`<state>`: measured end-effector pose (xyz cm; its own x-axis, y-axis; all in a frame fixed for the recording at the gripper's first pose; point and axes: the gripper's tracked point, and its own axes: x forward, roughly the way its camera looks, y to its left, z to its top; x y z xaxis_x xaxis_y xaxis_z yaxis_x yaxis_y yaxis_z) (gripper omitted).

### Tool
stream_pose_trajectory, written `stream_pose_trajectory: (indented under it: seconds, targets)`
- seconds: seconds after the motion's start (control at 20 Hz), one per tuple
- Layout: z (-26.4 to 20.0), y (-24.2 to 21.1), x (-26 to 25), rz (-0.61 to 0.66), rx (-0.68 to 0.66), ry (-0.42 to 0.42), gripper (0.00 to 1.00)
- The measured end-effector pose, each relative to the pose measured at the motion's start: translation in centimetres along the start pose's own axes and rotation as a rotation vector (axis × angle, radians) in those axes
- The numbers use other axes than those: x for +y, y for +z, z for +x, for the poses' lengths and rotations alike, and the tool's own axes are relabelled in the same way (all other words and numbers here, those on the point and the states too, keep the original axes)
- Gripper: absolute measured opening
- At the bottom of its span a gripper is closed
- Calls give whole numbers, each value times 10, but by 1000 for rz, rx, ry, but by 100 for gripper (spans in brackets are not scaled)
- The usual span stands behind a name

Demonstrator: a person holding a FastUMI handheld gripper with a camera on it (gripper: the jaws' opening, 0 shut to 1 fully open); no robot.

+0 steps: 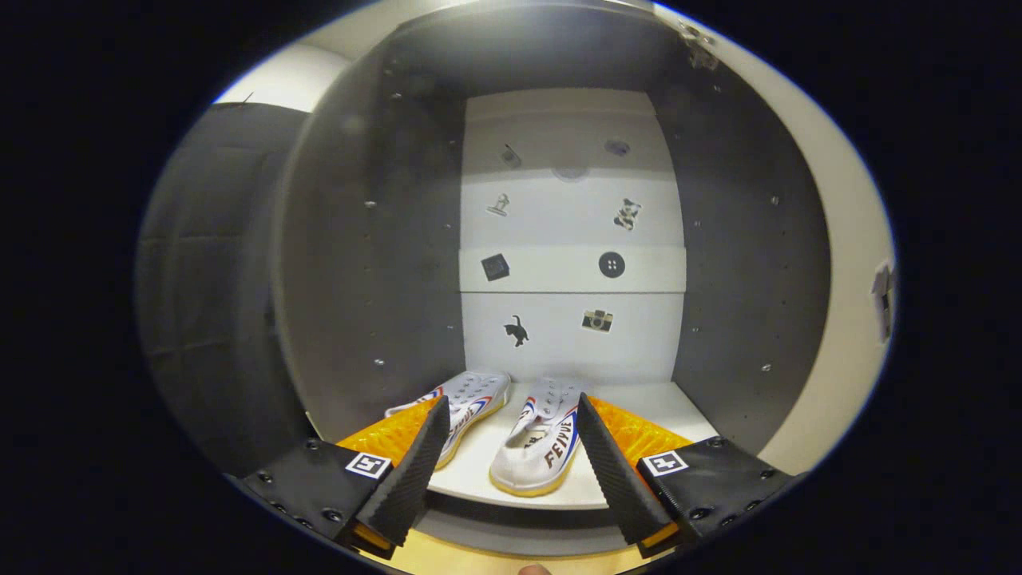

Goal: Open the shoe cabinet door, grab the shoes and put them into the shoe cabinet, then close the shoe cabinet door.

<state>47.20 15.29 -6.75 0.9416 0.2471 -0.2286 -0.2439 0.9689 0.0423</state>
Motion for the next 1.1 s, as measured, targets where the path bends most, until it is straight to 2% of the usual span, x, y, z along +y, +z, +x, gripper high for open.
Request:
stream_pose_trajectory:
  seconds: [0.2, 0.4, 0.6, 1.1]
  targets:
    - [-72, 23, 14, -21, -66, 25, 100]
    - [-142, 47, 16, -27, -124, 36, 100]
    - [-205, 54, 13, -33, -129, 47, 100]
    - [-314, 49, -30, -2, -117, 8, 100]
